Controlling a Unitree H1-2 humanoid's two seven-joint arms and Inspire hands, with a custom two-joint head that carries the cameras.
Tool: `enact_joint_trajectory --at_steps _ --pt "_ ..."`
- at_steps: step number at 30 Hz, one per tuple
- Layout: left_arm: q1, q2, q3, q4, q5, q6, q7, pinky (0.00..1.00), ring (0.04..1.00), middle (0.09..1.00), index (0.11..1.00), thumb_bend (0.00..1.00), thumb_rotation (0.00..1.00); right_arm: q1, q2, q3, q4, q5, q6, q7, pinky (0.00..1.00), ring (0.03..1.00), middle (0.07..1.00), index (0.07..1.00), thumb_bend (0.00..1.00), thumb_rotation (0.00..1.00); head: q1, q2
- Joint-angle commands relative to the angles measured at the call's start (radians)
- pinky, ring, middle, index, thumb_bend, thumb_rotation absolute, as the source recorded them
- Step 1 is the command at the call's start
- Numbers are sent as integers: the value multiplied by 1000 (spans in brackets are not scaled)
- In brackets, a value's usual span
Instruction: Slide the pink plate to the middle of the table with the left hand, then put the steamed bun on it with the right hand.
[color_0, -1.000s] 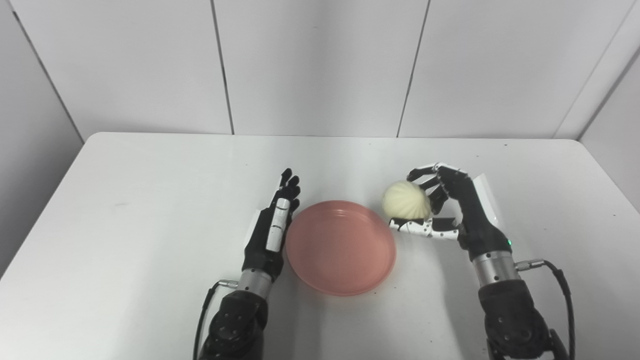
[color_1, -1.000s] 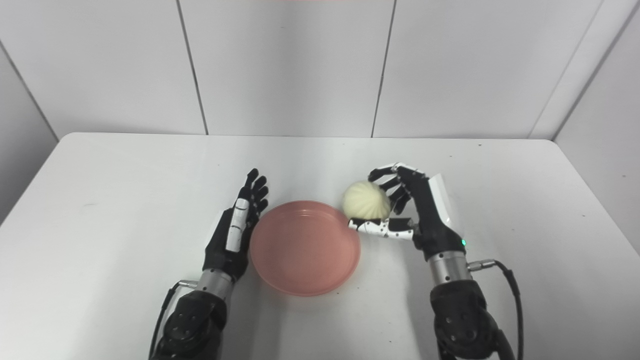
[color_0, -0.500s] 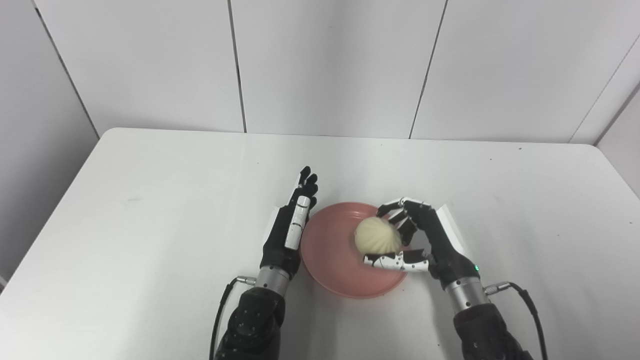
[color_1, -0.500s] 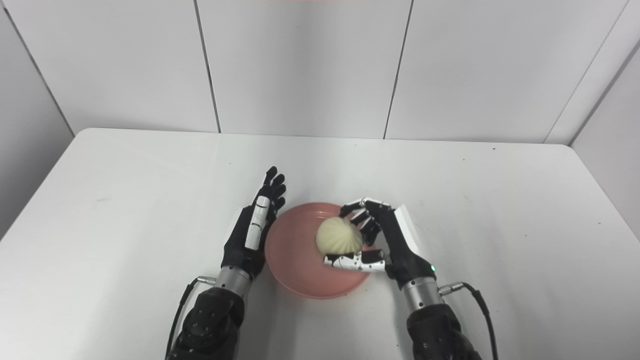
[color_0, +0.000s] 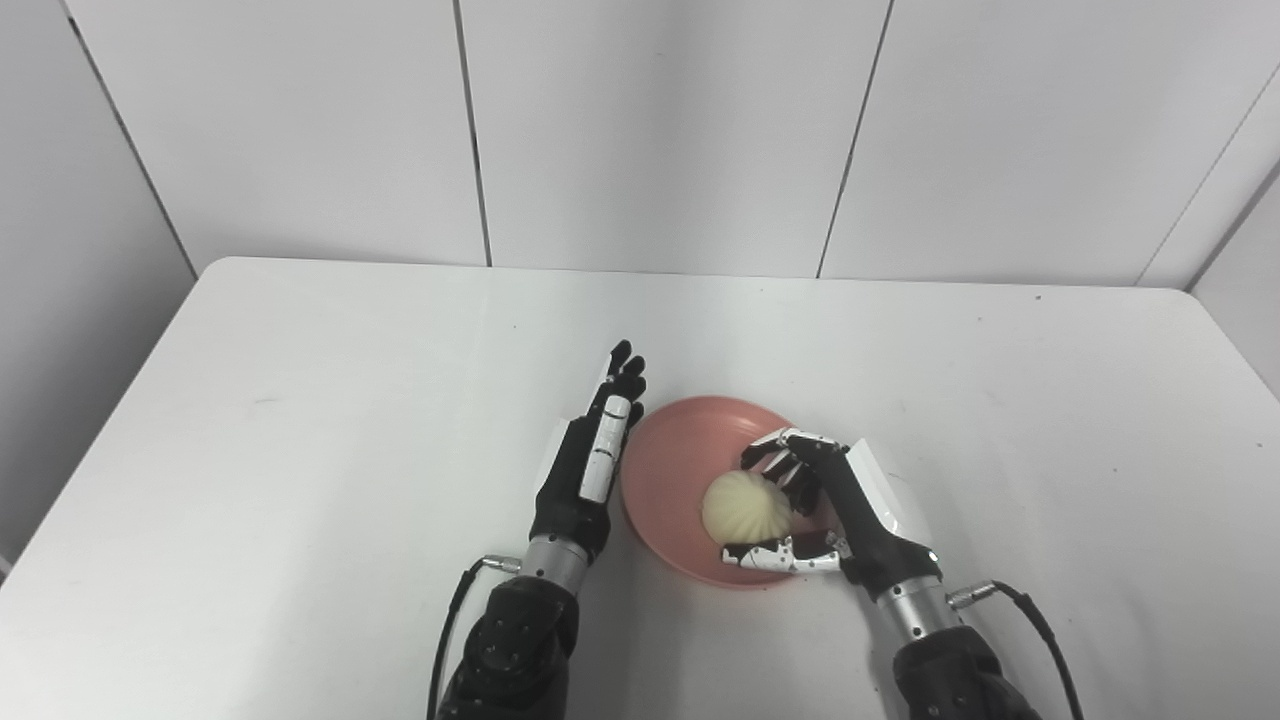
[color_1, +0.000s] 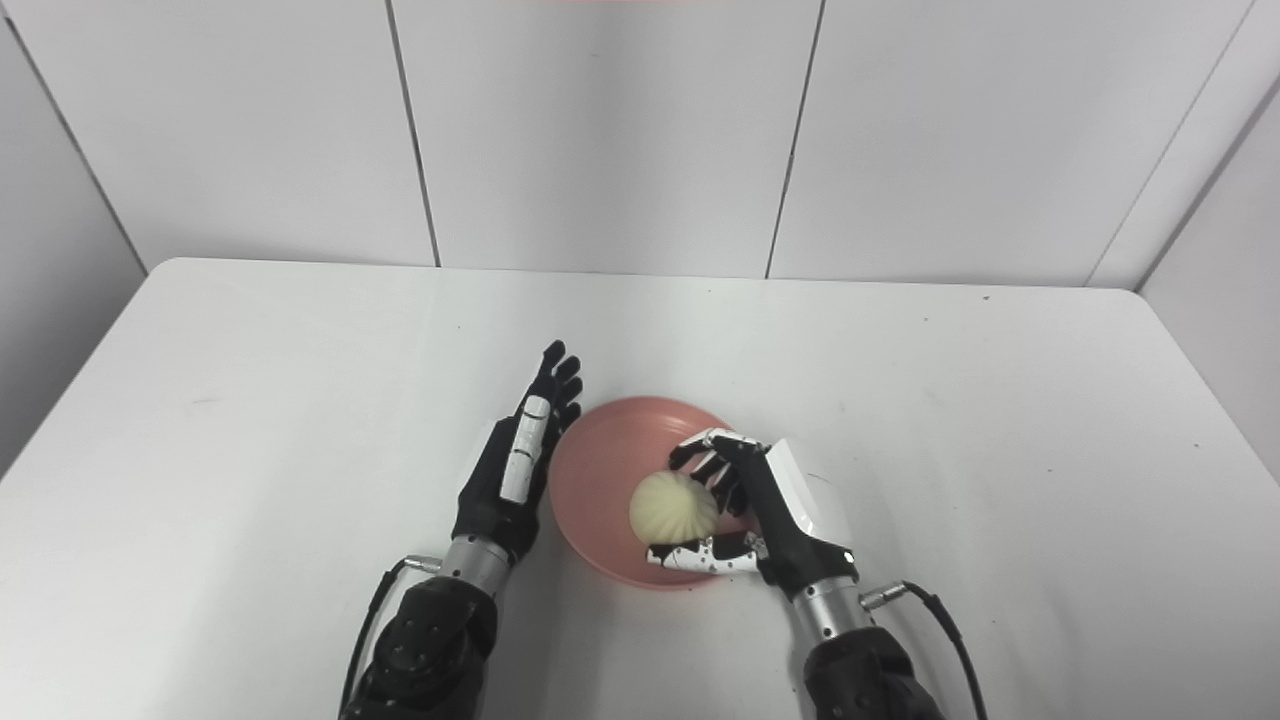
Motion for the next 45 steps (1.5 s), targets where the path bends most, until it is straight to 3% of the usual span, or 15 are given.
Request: enact_joint_trajectory --at_steps 1,2,3,4,7,8,9,11,20,28,32,34,40,43,45 --pt "15 -7 -4 -6 8 6 2 1000 1000 1000 1000 612 1000 -24 -4 5 -10 -24 -59 -35 374 464 465 528 516 0 -4 -1" --pt "16 -6 -4 -4 8 -6 2 1000 1000 1000 1000 612 1000 -26 -8 14 -12 -34 -79 -38 374 464 465 528 516 0 -8 -2" --pt "18 -4 -4 -2 8 -16 3 1000 1000 1000 1000 598 1000 -28 -12 22 -17 -41 -93 -36 455 553 480 514 518 0 -9 -2" --pt "19 -4 -3 -1 8 -23 3 1000 1000 1000 1000 596 1000 -29 -15 28 -19 -46 -103 -35 504 610 592 506 510 64 -10 -3" --pt "22 0 -4 4 5 -42 -1 1000 1000 1000 1000 607 1000 -30 -30 44 -32 -55 -114 -11 594 725 752 499 504 130 -15 -1" --pt "23 1 -5 6 7 -49 -1 1000 1000 1000 1000 618 1000 -30 -34 48 -35 -59 -119 -7 628 763 798 665 554 156 -15 -1" --pt "24 4 -7 8 14 -52 0 1000 1000 1000 1000 627 1000 -31 -40 53 -36 -61 -126 0 667 797 832 746 576 205 -16 0" --pt "24 8 -9 7 16 -51 -2 1000 1000 1000 1000 634 1000 -33 -50 59 -42 -57 -132 14 740 850 879 816 594 310 -17 1" --pt "25 13 -3 11 20 -60 -4 1000 1000 1000 1000 614 1000 -35 -50 56 -65 -79 -174 -6 884 916 937 868 618 471 -24 1" --pt "27 20 7 -8 16 -52 -1 1000 1000 1000 996 621 1000 -32 -31 33 -65 -73 -194 -33 926 948 963 885 609 476 -28 -1" --pt "19 30 22 -16 -8 -48 -12 1000 1000 1000 1000 612 1000 -28 -6 -21 -40 24 -200 -49 901 967 988 949 611 526 -28 -5" --pt "22 36 25 -31 20 -27 12 1000 1000 1000 1000 627 1000 -26 8 -55 -21 89 -185 -46 912 989 998 991 598 639 -26 -7" --pt "24 50 24 -28 68 -56 54 1000 1000 1000 1000 657 1000 -22 51 -129 16 301 -162 1 963 997 1000 1000 579 810 -25 -10" --pt "26 50 25 -29 69 -70 53 1000 1000 1000 1000 660 1000 -24 72 -153 21 410 -143 32 994 1000 1000 1000 571 831 -24 -11" --pt "27 51 26 -29 69 -71 50 1000 1000 1000 1000 673 1000 -23 77 -163 24 467 -126 61 999 1000 1000 1000 620 877 -23 -11"
